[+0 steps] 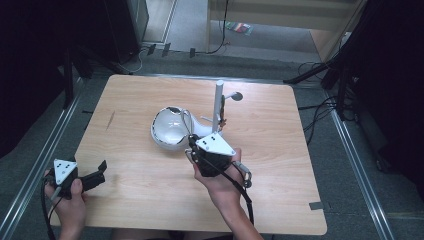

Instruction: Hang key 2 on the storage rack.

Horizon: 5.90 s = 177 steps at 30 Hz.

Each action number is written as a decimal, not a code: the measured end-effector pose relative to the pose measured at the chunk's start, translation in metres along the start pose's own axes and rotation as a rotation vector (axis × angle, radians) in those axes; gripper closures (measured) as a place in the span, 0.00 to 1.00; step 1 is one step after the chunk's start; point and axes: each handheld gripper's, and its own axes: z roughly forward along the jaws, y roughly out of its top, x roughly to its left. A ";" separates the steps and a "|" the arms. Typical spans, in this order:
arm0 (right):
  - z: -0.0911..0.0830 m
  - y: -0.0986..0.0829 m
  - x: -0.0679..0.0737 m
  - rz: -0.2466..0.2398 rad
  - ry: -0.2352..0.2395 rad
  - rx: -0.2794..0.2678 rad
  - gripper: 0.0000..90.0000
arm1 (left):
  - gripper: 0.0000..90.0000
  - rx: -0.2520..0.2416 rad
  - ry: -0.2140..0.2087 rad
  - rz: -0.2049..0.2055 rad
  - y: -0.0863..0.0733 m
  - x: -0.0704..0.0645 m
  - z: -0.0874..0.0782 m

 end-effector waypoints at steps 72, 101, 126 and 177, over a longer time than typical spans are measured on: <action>0.013 -0.025 -0.065 0.078 -0.193 0.114 0.93 | 0.00 0.007 -0.005 -0.007 0.000 0.001 0.000; 0.035 -0.042 -0.070 0.073 -0.208 0.200 0.93 | 0.00 0.010 -0.003 -0.001 0.000 0.000 0.000; 0.012 -0.039 -0.097 0.081 -0.327 0.058 0.27 | 0.00 0.040 -0.013 0.008 0.002 0.000 0.003; -0.076 -0.099 -0.170 0.198 -0.377 0.116 0.00 | 0.00 0.045 -0.067 -0.010 0.002 0.004 0.004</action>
